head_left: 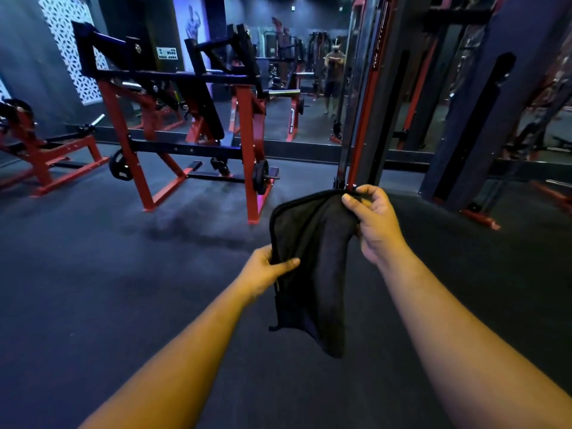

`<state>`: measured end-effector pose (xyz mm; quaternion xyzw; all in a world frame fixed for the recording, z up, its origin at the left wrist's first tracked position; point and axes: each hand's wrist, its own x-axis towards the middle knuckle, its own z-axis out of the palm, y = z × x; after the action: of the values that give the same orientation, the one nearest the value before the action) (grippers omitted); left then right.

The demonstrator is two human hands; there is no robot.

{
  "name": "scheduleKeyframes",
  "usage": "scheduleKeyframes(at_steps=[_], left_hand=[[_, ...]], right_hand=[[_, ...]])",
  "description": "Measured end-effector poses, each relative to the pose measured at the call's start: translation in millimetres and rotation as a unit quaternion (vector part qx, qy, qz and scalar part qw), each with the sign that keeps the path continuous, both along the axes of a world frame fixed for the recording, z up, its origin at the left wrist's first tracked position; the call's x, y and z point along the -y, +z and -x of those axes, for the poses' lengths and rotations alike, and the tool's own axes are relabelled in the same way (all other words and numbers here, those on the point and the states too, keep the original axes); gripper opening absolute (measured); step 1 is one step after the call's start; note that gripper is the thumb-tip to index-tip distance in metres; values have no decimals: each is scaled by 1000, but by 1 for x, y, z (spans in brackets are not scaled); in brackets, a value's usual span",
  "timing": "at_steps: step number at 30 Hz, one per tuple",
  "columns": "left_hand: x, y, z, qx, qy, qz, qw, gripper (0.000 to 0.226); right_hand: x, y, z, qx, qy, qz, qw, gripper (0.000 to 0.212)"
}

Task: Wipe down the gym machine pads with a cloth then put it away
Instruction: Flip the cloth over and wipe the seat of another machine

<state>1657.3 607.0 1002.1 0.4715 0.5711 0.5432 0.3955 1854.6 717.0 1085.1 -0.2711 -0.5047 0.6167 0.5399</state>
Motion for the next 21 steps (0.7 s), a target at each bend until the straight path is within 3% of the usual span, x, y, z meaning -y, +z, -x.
scheduleKeyframes(at_steps=[2, 3, 4, 6, 8, 12, 16, 19, 21], left_hand=[[-41, -5, -2, 70, 25, -5, 997, 25], [-68, -5, -2, 102, 49, -6, 994, 22], [-91, -4, -1, 136, 64, -9, 989, 21], [-138, -3, 1, 181, 89, 6, 979, 20], [-184, -3, 5, 179, 99, 35, 978, 20], [-250, 5, 23, 110, 90, 34, 989, 27], [-326, 10, 65, 16, 132, 41, 990, 31], [-383, 7, 95, 70, 200, 81, 974, 15], [-422, 0, 114, 139, 221, 121, 958, 23]], right_hand=[[-45, -14, 4, -40, 5, 62, 997, 33], [-71, -31, 5, -29, 28, 100, 994, 51], [-88, -49, 4, 8, 62, 140, 988, 67], [-117, -91, 0, 126, 139, 205, 961, 80], [-144, -121, 1, 193, 193, 225, 935, 73], [-212, -116, 21, 120, 137, 159, 970, 26], [-306, -90, 47, 155, 61, 79, 983, 17], [-364, -90, 74, 184, 33, 35, 982, 12], [-401, -93, 101, 188, 10, 28, 982, 11]])
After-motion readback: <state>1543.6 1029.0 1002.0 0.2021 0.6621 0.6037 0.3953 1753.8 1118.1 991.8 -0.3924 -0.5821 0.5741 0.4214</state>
